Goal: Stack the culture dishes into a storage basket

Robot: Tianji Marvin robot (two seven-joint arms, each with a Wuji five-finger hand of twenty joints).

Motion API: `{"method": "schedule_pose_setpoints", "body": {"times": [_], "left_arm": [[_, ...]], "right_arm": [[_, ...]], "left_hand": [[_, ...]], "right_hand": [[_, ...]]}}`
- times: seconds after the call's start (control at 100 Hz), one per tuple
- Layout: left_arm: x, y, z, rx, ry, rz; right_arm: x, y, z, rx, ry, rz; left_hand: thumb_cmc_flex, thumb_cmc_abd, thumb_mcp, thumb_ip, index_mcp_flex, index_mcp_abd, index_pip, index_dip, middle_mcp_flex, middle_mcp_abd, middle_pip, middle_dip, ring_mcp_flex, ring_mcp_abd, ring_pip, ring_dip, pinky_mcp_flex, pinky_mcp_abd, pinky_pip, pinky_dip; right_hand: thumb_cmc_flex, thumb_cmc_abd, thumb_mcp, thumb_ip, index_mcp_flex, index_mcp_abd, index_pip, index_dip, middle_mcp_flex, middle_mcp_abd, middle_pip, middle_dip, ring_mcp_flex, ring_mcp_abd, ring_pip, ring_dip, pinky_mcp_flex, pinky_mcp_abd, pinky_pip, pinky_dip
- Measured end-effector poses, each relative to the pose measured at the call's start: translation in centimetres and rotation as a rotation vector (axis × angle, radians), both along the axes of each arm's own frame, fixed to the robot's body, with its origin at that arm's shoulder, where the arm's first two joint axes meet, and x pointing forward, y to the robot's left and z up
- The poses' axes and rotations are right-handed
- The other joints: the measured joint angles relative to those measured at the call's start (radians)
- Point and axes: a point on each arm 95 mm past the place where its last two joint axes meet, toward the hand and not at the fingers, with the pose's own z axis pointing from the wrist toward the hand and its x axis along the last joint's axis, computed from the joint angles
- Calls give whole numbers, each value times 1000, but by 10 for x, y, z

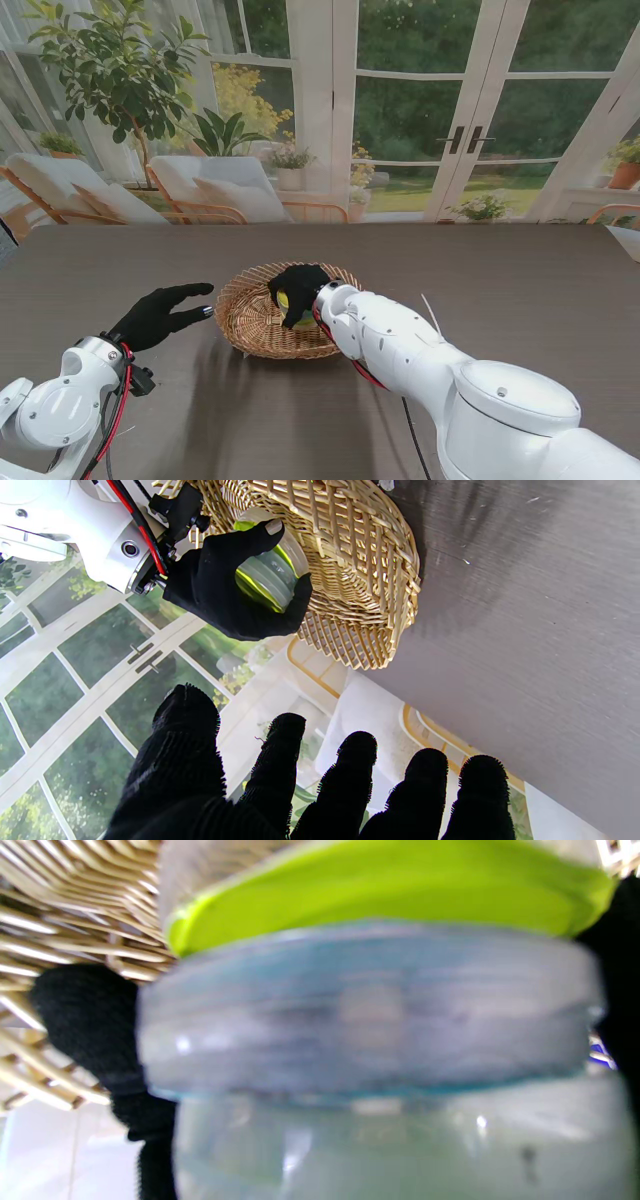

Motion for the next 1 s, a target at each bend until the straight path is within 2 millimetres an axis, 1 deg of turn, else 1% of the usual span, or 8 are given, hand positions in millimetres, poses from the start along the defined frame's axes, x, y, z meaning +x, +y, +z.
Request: {"method": "schedule_pose_setpoints", "body": {"times": [0.1, 0.13, 0.27, 0.33, 0.4, 0.59, 0.72, 1.0], "left_arm": [[0, 0, 0, -1, 1, 0], [0, 0, 0, -1, 2, 0], [1, 0, -1, -1, 3, -1], [1, 0, -1, -2, 3, -1], [1, 0, -1, -2, 3, -1], [1, 1, -1, -2, 4, -2], [1, 1, -2, -3, 3, -4], [2, 1, -2, -4, 3, -5]], "right_arm": [[0, 1, 0, -11, -4, 7], [0, 1, 0, -13, -5, 7], [0, 1, -1, -24, -6, 9], [0, 1, -2, -30, -7, 10], [-1, 1, -3, -38, -6, 13], [0, 0, -3, -46, -6, 14], [-1, 0, -4, -52, -11, 17], [-1, 0, -5, -66, -10, 17]], "left_hand": [[0, 0, 0, 0, 0, 0, 0, 0, 0, 0, 0, 0, 0, 0, 0, 0, 0, 0, 0, 0], [0, 0, 0, 0, 0, 0, 0, 0, 0, 0, 0, 0, 0, 0, 0, 0, 0, 0, 0, 0], [0, 0, 0, 0, 0, 9, 0, 0, 0, 0, 0, 0, 0, 0, 0, 0, 0, 0, 0, 0], [0, 0, 0, 0, 0, 9, 0, 0, 0, 0, 0, 0, 0, 0, 0, 0, 0, 0, 0, 0], [0, 0, 0, 0, 0, 9, 0, 0, 0, 4, 0, 0, 0, 0, 0, 0, 0, 0, 0, 0], [0, 0, 0, 0, 0, 10, 0, 0, 0, 5, 0, 0, 0, 0, 0, 0, 0, 0, 0, 0], [0, 0, 0, 0, 0, 10, 0, 0, 0, 6, 0, 0, 0, 0, 0, 0, 0, 0, 0, 0], [0, 0, 0, 0, 0, 10, 0, 0, 0, 6, 0, 0, 0, 0, 0, 0, 0, 0, 0, 0]], "right_hand": [[1, 11, 0, 0, -10, 22, -8, 2, -23, -1, 28, -15, -3, 7, 0, -2, 0, 0, -11, 0], [1, 12, 0, 13, -10, 31, -13, 11, -33, -4, 41, -22, -4, 7, 0, -3, 0, -1, -13, 0], [1, 49, 0, 89, -18, 56, -60, 103, -61, -13, 64, -36, -17, 21, 6, -18, -7, -1, -16, 0], [1, 64, 0, 100, -34, 76, -93, 164, -71, -19, 69, -50, -25, 25, 8, -28, -15, -3, -18, 0], [1, 66, 0, 108, -47, 89, -123, 183, -77, -25, 69, -63, -29, 25, 8, -32, -17, -7, -25, 0], [2, 77, 0, 109, -105, 91, -168, 184, -118, -72, 83, -79, -40, 27, 14, -42, -25, -10, -31, 0], [5, 128, 2, 121, -159, 92, -197, 174, -167, -75, 77, -113, -83, 29, 23, -71, -55, -22, -59, 0], [7, 143, 4, 152, -220, 93, -221, 162, -242, -75, 55, -142, -124, 29, 24, -100, -93, -31, -94, 0]]}}
